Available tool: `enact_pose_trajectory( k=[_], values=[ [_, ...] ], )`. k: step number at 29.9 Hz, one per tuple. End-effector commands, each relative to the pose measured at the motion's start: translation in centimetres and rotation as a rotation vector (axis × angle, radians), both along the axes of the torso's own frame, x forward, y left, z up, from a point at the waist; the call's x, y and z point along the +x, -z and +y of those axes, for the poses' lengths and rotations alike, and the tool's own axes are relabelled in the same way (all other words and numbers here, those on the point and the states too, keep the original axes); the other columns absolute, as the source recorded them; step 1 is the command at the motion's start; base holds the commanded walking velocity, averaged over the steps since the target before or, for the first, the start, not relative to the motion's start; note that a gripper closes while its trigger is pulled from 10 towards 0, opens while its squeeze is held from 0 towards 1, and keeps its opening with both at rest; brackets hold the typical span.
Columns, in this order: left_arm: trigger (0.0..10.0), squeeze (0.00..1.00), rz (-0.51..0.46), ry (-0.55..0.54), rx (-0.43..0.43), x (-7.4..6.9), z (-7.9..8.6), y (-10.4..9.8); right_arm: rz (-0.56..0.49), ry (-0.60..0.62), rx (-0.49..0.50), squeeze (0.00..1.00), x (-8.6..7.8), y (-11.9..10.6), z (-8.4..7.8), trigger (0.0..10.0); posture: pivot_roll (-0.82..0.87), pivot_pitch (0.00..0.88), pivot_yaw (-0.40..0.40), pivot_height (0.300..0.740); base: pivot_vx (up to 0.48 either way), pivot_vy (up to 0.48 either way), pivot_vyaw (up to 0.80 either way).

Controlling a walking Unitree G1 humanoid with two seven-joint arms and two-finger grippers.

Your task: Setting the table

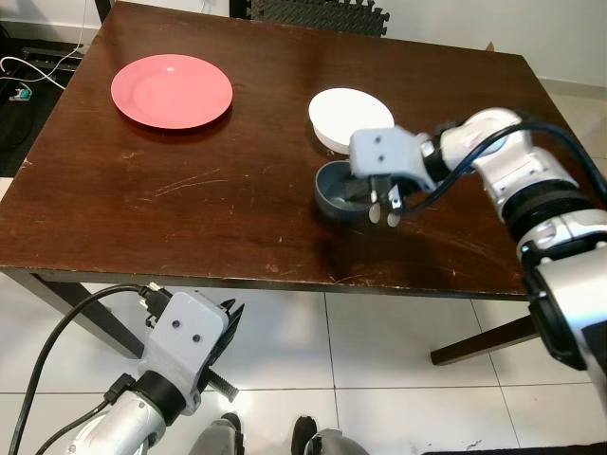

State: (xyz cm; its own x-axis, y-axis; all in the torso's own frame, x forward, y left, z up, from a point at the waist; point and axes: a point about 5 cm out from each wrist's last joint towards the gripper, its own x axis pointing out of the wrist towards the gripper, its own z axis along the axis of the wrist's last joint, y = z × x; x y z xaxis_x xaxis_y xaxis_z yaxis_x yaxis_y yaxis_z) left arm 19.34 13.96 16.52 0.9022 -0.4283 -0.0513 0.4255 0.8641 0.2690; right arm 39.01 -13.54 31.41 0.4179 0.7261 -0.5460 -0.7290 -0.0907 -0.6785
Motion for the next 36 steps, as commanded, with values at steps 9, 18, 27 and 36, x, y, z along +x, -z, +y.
enact_pose_trajectory(
  k=[9,18,27,36],
  values=[
    [10.0,0.0,0.031,-0.023,-0.015,0.2,0.2,0.5,-0.141,-0.128,0.519,0.0,-1.6,-8.7,0.5,10.0,0.18,0.201,-0.056,0.74,0.0,0.0,0.0],
    [10.0,0.0,-0.064,-0.225,-0.111,2.8,1.6,-1.1,-0.275,0.32,1.249,0.0,1.0,-6.4,-0.3,10.0,0.17,0.19,-0.048,0.74,0.0,0.0,0.0],
    [10.0,0.0,-0.11,-0.332,-0.151,4.6,2.9,-2.1,-0.349,0.997,1.526,0.0,-0.3,4.9,-4.5,10.0,0.14,0.183,-0.03,0.74,0.0,0.0,0.0],
    [10.0,0.0,-0.106,-0.36,-0.169,6.0,3.3,-2.2,-0.398,1.205,1.462,0.0,-2.8,8.9,-7.4,10.0,0.13,0.165,-0.005,0.74,0.0,0.0,0.0]
  ],
)
